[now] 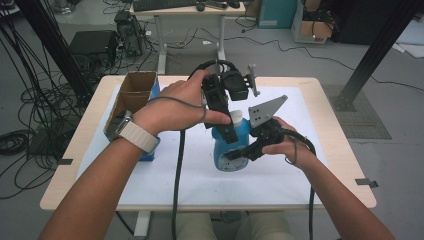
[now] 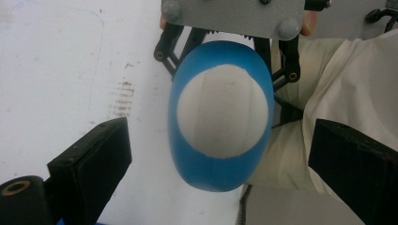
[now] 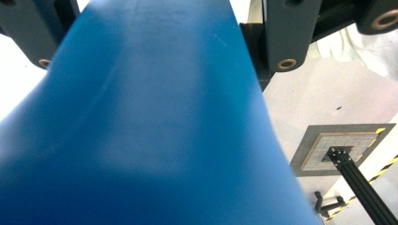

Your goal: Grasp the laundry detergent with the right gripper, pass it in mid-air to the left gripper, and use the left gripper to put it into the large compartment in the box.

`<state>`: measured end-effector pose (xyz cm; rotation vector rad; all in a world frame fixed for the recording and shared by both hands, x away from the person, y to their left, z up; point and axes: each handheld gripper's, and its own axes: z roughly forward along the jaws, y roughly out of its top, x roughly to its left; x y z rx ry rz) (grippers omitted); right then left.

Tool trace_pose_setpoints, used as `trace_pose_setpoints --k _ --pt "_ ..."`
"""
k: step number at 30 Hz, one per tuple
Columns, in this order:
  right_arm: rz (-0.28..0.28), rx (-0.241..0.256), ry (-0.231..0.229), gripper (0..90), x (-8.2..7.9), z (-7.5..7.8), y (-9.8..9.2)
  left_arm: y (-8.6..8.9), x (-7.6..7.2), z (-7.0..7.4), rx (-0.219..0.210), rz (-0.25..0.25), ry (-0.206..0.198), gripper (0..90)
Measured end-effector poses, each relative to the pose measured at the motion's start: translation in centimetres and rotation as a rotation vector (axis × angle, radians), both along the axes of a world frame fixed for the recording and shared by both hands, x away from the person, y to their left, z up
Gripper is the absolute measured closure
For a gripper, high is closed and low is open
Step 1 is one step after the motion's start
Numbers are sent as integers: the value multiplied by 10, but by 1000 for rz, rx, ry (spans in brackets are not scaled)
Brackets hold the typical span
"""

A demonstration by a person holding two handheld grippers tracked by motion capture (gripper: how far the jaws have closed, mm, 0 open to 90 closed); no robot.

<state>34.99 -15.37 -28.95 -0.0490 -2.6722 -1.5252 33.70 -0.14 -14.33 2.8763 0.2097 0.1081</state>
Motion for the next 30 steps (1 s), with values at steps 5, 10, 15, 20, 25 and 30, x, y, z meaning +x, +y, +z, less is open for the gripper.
trace_pose_setpoints --k 5,10,15,20,25,30 --pt "-3 0 3 431 0 0 -1 -1 0 0 1 -2 0 66" --pt "-4 -2 1 431 0 0 -1 -1 1 0 1 0 -4 66" --pt "-3 -1 3 431 0 0 -1 -1 1 -1 -1 2 -3 66" --pt "1 0 3 431 0 0 0 0 0 0 0 2 -2 66" --pt "-2 -1 3 431 0 -1 0 0 0 0 0 1 -2 66" --pt "-1 -2 5 431 0 -1 0 0 0 0 0 -2 -2 66"
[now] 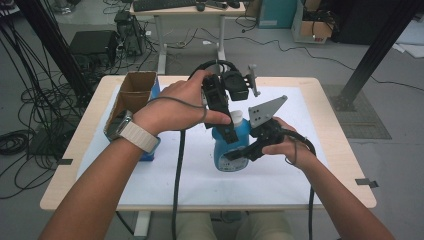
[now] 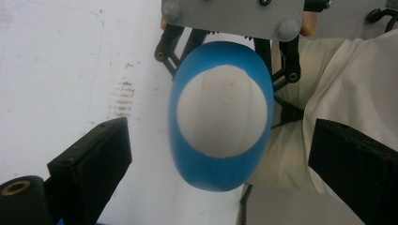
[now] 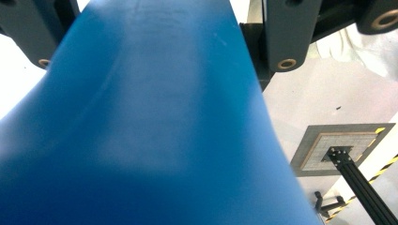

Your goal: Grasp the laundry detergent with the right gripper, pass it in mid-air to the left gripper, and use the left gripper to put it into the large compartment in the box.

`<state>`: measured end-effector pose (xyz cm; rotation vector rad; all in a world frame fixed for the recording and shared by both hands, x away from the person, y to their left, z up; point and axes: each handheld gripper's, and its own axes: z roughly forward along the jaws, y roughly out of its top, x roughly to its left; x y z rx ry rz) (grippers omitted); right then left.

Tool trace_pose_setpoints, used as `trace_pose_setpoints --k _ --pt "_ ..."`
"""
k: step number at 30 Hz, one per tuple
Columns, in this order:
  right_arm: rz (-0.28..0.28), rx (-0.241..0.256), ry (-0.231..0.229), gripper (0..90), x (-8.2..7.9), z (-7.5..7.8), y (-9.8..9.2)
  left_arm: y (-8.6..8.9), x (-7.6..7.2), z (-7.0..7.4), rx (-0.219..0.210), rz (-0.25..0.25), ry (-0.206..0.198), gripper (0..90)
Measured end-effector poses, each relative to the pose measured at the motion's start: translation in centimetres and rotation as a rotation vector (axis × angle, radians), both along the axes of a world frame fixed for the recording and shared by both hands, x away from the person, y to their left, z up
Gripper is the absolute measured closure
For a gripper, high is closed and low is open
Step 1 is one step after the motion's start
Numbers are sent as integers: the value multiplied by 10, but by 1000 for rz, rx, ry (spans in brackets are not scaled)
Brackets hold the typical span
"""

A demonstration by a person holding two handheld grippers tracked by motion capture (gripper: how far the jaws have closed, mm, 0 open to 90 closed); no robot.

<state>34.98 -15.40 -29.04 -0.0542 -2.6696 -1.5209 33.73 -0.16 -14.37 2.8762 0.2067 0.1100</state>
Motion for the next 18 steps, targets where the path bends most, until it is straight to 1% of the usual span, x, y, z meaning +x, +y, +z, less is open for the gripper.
trace_pose_setpoints --k 4,5,6,14,18 --pt "0 -1 -1 431 0 0 0 1 0 0 -5 4 -1 66" --pt "3 3 -16 431 1 -1 0 1 0 0 -5 4 -1 66" --pt "8 5 -17 431 2 -1 1 1 0 0 -1 2 0 66" --pt "7 9 -20 431 2 -1 1 1 0 -1 -1 2 7 66" --pt "7 7 -18 431 2 -1 0 0 -1 0 0 2 -2 66"
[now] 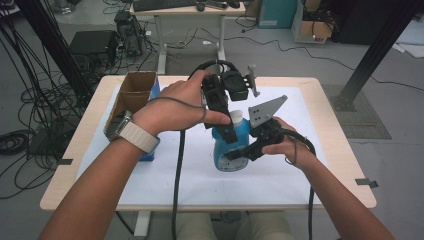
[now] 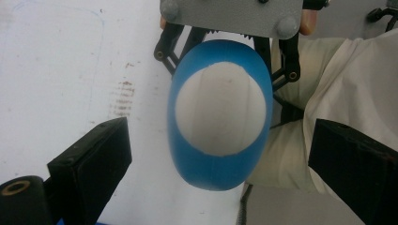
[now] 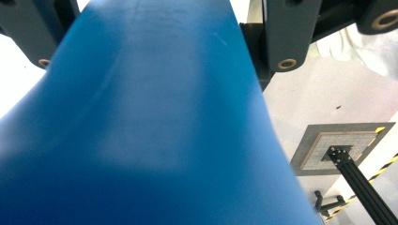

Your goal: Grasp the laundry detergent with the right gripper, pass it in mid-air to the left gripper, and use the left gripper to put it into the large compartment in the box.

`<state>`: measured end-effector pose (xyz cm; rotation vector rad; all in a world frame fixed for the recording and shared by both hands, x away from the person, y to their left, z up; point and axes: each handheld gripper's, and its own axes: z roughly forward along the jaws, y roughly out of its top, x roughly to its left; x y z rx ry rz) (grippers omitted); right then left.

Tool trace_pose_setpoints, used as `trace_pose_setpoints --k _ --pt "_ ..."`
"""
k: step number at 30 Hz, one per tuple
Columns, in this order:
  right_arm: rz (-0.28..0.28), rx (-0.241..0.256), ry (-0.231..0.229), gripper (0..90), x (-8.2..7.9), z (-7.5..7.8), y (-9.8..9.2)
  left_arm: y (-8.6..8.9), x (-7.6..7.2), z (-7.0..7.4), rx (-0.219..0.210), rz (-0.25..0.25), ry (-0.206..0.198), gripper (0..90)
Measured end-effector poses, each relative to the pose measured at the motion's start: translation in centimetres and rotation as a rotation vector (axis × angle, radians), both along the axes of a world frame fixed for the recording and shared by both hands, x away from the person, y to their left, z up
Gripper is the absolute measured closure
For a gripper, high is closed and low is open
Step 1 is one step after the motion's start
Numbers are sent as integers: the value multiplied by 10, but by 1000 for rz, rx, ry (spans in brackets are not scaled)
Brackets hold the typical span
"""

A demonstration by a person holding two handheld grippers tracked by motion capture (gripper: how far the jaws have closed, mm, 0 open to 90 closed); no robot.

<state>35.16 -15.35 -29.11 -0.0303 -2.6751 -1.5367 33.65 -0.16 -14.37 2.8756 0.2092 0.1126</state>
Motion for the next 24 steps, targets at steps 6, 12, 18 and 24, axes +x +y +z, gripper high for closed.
trace_pose_setpoints --k 6,12,18,24 --pt "2 -2 2 431 0 0 0 0 0 0 0 -1 0 66" --pt "-1 -2 3 431 0 0 0 0 0 0 2 0 1 66" --pt "2 -1 7 430 0 0 0 0 0 0 2 2 2 66" --pt "1 -2 6 430 0 0 0 0 0 0 0 0 -1 67"
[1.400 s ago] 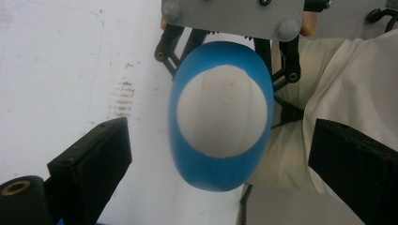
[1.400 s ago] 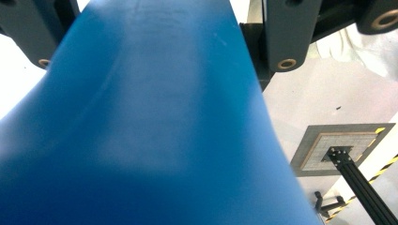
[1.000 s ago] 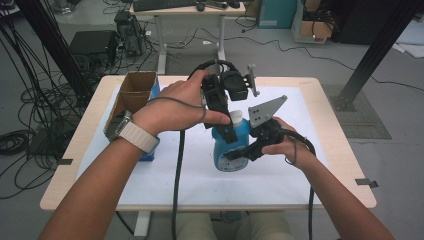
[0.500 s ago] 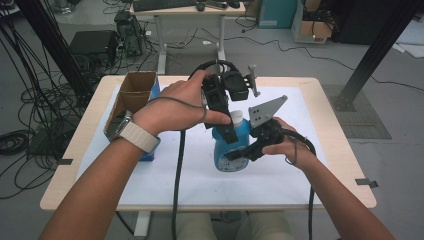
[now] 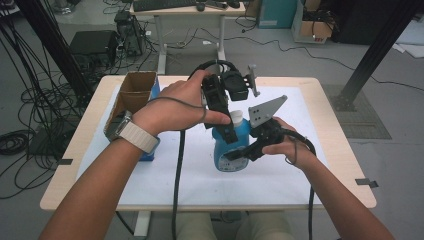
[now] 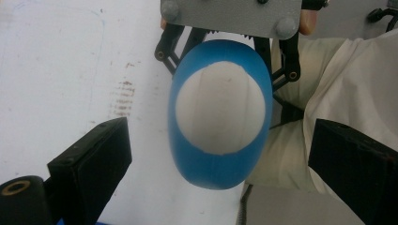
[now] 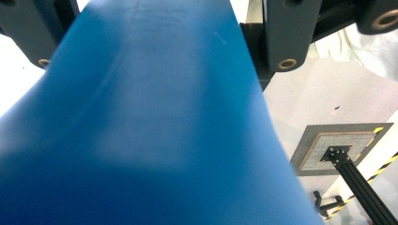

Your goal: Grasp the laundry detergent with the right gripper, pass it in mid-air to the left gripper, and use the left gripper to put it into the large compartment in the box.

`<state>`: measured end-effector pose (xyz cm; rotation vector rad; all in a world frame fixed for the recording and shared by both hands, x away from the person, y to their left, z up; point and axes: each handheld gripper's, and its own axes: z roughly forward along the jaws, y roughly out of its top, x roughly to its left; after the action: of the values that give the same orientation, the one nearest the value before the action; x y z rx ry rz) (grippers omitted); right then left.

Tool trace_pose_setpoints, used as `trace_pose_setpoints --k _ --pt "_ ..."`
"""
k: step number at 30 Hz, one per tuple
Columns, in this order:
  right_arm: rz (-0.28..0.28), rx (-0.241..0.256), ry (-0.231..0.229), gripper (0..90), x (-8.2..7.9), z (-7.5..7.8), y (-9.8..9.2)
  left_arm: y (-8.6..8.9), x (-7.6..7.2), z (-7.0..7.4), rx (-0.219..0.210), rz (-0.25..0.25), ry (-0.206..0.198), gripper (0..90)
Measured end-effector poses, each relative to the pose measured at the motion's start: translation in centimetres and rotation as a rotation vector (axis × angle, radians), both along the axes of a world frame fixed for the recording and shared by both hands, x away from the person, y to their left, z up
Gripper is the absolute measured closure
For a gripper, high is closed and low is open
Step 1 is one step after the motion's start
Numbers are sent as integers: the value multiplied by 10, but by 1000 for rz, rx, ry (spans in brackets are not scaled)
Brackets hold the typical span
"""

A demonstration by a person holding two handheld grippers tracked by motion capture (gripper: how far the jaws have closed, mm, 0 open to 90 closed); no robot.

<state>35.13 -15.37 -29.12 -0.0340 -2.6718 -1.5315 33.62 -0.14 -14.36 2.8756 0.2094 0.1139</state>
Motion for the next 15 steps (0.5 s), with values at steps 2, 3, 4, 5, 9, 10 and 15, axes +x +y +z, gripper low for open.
trace_pose_setpoints --k 2,3,4,5,9,10,15 --pt "1 0 -2 430 0 0 0 0 0 0 0 0 0 66" --pt "1 -1 -3 430 0 0 0 0 0 0 0 1 0 66" --pt "2 0 -3 430 0 0 0 0 0 0 -1 2 1 66" --pt "4 0 -1 430 0 0 0 0 0 0 0 1 0 67" --pt "3 0 -1 430 0 0 0 0 0 0 -2 3 1 67" --pt "3 0 -2 430 0 0 0 1 0 0 -1 1 2 67" --pt "0 -1 1 430 0 0 0 1 0 0 1 2 3 67"
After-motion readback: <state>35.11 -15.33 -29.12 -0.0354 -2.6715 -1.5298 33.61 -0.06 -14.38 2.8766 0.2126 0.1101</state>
